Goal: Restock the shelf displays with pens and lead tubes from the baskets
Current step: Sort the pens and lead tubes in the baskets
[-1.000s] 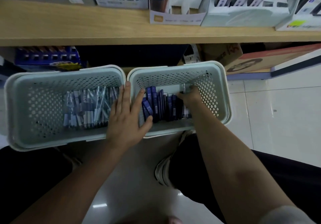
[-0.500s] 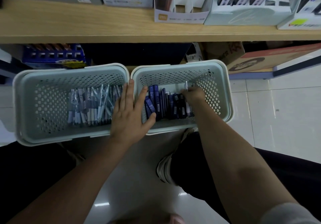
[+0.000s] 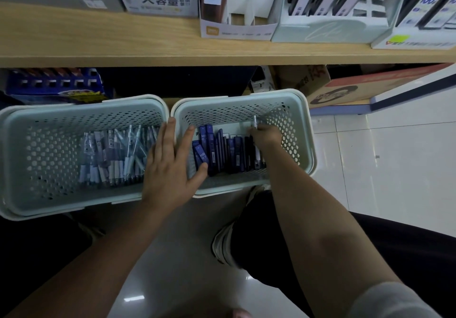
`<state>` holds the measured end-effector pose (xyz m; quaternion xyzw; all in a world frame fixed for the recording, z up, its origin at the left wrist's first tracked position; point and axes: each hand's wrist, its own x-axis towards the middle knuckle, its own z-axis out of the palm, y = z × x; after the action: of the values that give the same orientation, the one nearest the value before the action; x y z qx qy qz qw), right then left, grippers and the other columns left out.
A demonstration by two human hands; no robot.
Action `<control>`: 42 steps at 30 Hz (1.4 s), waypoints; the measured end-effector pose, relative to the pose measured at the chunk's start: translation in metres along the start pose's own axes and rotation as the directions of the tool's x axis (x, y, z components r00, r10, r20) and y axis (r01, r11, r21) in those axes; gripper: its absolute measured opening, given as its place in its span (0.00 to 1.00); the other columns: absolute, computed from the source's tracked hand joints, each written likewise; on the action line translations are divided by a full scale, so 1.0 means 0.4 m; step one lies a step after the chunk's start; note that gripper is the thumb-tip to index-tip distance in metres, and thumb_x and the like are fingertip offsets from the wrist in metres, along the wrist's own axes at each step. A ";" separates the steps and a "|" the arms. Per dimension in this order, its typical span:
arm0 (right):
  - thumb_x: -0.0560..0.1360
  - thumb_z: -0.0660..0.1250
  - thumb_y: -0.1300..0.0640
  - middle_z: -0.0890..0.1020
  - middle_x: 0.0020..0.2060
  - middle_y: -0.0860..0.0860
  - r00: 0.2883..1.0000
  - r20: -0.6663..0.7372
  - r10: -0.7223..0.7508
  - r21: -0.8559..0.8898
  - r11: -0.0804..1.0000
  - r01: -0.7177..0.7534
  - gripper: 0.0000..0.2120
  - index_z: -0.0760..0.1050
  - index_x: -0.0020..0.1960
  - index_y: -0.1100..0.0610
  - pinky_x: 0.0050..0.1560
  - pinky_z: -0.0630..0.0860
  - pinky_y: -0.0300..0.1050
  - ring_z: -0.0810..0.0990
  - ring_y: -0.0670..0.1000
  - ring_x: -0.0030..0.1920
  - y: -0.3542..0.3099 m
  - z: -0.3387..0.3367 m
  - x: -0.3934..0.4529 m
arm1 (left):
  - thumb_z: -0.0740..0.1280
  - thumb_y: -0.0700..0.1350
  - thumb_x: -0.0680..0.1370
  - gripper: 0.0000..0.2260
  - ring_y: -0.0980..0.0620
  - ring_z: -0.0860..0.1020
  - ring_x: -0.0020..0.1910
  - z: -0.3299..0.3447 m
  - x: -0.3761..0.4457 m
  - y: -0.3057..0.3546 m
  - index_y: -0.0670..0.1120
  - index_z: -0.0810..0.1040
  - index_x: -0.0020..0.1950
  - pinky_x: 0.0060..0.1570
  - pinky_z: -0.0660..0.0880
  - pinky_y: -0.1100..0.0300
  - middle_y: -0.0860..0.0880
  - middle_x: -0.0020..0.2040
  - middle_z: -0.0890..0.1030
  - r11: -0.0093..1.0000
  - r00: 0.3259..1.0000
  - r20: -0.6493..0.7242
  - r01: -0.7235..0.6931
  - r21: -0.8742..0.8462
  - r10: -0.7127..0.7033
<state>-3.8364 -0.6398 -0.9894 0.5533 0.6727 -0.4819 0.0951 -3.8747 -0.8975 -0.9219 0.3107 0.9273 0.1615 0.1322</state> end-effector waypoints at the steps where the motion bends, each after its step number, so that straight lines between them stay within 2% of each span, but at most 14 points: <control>1: 0.78 0.71 0.55 0.80 0.44 0.55 1.000 0.007 0.000 0.044 0.999 0.000 0.15 0.81 0.60 0.63 0.53 0.79 0.47 0.80 0.55 0.46 -0.001 0.005 0.000 | 0.54 0.64 0.78 0.35 0.45 0.45 0.82 0.000 0.000 0.000 0.51 0.54 0.82 0.74 0.54 0.41 0.44 0.83 0.46 1.000 1.000 0.003 0.002 -0.004 -0.002; 3: 0.77 0.72 0.57 0.80 0.45 0.52 1.000 0.014 -0.006 0.120 0.993 0.004 0.15 0.81 0.61 0.64 0.56 0.80 0.49 0.80 0.53 0.47 0.002 0.015 0.002 | 0.54 0.64 0.78 0.35 0.45 0.44 0.82 0.000 0.000 -0.001 0.51 0.53 0.82 0.74 0.54 0.40 0.44 0.83 0.45 1.000 1.000 0.010 0.007 -0.010 -0.007; 6: 0.77 0.72 0.56 0.78 0.37 0.48 0.999 0.020 -0.042 0.129 0.991 0.039 0.13 0.82 0.57 0.63 0.38 0.74 0.38 0.76 0.47 0.38 0.013 0.020 0.002 | 0.54 0.64 0.78 0.35 0.46 0.44 0.81 0.000 0.000 -0.002 0.52 0.53 0.82 0.74 0.55 0.40 0.45 0.83 0.45 1.000 1.000 0.016 0.013 -0.017 -0.013; 10: 0.75 0.75 0.54 0.82 0.44 0.52 0.997 0.079 -0.025 0.145 0.989 0.014 0.10 0.83 0.53 0.58 0.51 0.78 0.45 0.80 0.53 0.47 0.018 0.021 -0.001 | 0.53 0.65 0.78 0.35 0.46 0.44 0.81 0.003 0.000 -0.002 0.52 0.52 0.82 0.74 0.56 0.39 0.45 0.83 0.45 1.000 1.000 0.023 0.022 -0.018 -0.021; 13: 0.73 0.77 0.56 0.82 0.39 0.51 0.996 0.090 -0.001 0.097 0.995 -0.008 0.06 0.80 0.44 0.56 0.48 0.78 0.44 0.81 0.52 0.44 0.017 0.022 0.001 | 0.53 0.65 0.78 0.35 0.46 0.44 0.81 0.003 0.000 -0.003 0.52 0.52 0.82 0.73 0.56 0.39 0.44 0.83 0.45 0.999 1.000 0.019 0.019 -0.026 -0.018; 18: 0.73 0.76 0.57 0.77 0.30 0.47 0.997 0.042 -0.069 0.176 0.983 0.061 0.14 0.72 0.35 0.54 0.38 0.74 0.39 0.76 0.46 0.33 -0.004 0.007 -0.024 | 0.54 0.65 0.78 0.35 0.46 0.44 0.81 0.007 -0.002 -0.005 0.53 0.52 0.82 0.73 0.57 0.38 0.44 0.83 0.45 1.000 1.000 0.014 0.013 -0.029 -0.012; 21: 0.73 0.77 0.58 0.72 0.24 0.42 0.985 0.085 -0.152 0.256 0.959 0.126 0.19 0.68 0.32 0.53 0.40 0.75 0.39 0.70 0.43 0.27 -0.029 0.000 -0.072 | 0.53 0.65 0.77 0.36 0.47 0.42 0.81 0.005 0.000 -0.005 0.54 0.49 0.82 0.74 0.56 0.40 0.45 0.83 0.44 1.000 0.999 0.026 0.021 -0.017 -0.021; 26: 0.74 0.75 0.58 0.79 0.36 0.52 0.936 0.176 -0.303 0.445 0.873 0.199 0.10 0.75 0.40 0.60 0.41 0.76 0.32 0.80 0.45 0.39 -0.101 -0.006 -0.211 | 0.51 0.68 0.76 0.37 0.48 0.40 0.81 -0.012 0.001 0.003 0.54 0.48 0.82 0.74 0.54 0.41 0.46 0.83 0.42 0.999 0.997 0.071 0.031 -0.037 -0.029; 30: 0.77 0.72 0.55 0.83 0.39 0.47 0.872 0.302 -0.385 0.536 0.825 0.179 0.07 0.78 0.44 0.58 0.43 0.78 0.36 0.83 0.43 0.42 -0.165 -0.016 -0.329 | 0.49 0.74 0.72 0.42 0.52 0.40 0.81 -0.068 0.002 0.016 0.54 0.55 0.81 0.76 0.49 0.44 0.51 0.83 0.42 0.982 0.989 0.138 0.075 -0.172 -0.051; 32: 0.76 0.72 0.53 0.85 0.42 0.49 0.825 0.372 -0.424 0.625 0.772 0.115 0.08 0.80 0.48 0.58 0.50 0.80 0.43 0.84 0.47 0.47 -0.202 -0.014 -0.382 | 0.54 0.75 0.71 0.42 0.52 0.49 0.81 -0.108 0.002 0.025 0.54 0.62 0.79 0.76 0.52 0.47 0.51 0.83 0.51 0.919 0.984 0.151 0.147 -0.365 -0.098; 36: 0.77 0.68 0.49 0.84 0.45 0.49 0.729 0.459 -0.508 0.661 0.743 0.102 0.12 0.81 0.52 0.58 0.54 0.78 0.43 0.82 0.46 0.50 -0.281 0.015 -0.471 | 0.67 0.70 0.71 0.38 0.56 0.66 0.74 -0.192 0.002 0.031 0.55 0.68 0.76 0.71 0.63 0.57 0.55 0.76 0.69 0.600 0.941 0.301 0.332 -0.728 -0.155; 39: 0.83 0.61 0.52 0.82 0.54 0.49 0.696 0.494 -0.521 0.650 0.753 0.103 0.12 0.81 0.55 0.57 0.60 0.75 0.43 0.79 0.47 0.57 -0.320 0.052 -0.518 | 0.68 0.57 0.79 0.15 0.67 0.78 0.59 -0.241 -0.013 0.025 0.56 0.77 0.64 0.55 0.72 0.73 0.61 0.59 0.81 0.412 0.927 0.360 0.370 -0.833 -0.104; 40: 0.84 0.59 0.54 0.82 0.56 0.48 0.695 0.502 -0.515 0.641 0.761 0.102 0.12 0.80 0.55 0.57 0.61 0.74 0.43 0.78 0.47 0.58 -0.327 0.063 -0.530 | 0.67 0.51 0.81 0.08 0.66 0.80 0.54 -0.257 -0.020 0.024 0.55 0.79 0.60 0.49 0.73 0.74 0.60 0.54 0.83 0.333 0.919 0.382 0.392 -0.857 -0.100; 42: 0.85 0.58 0.55 0.82 0.54 0.49 0.694 0.520 -0.497 0.608 0.786 0.107 0.12 0.80 0.55 0.56 0.59 0.74 0.44 0.78 0.47 0.57 -0.336 0.085 -0.550 | 0.64 0.45 0.82 0.07 0.57 0.84 0.48 -0.277 -0.034 0.009 0.49 0.81 0.56 0.46 0.76 0.68 0.52 0.47 0.86 0.243 0.908 0.406 0.420 -0.875 -0.108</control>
<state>-3.8813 -0.7988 -0.7886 0.2271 0.5184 -0.8203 0.0829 -3.9005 -0.9271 -0.8174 0.0271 0.6604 0.6106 0.4362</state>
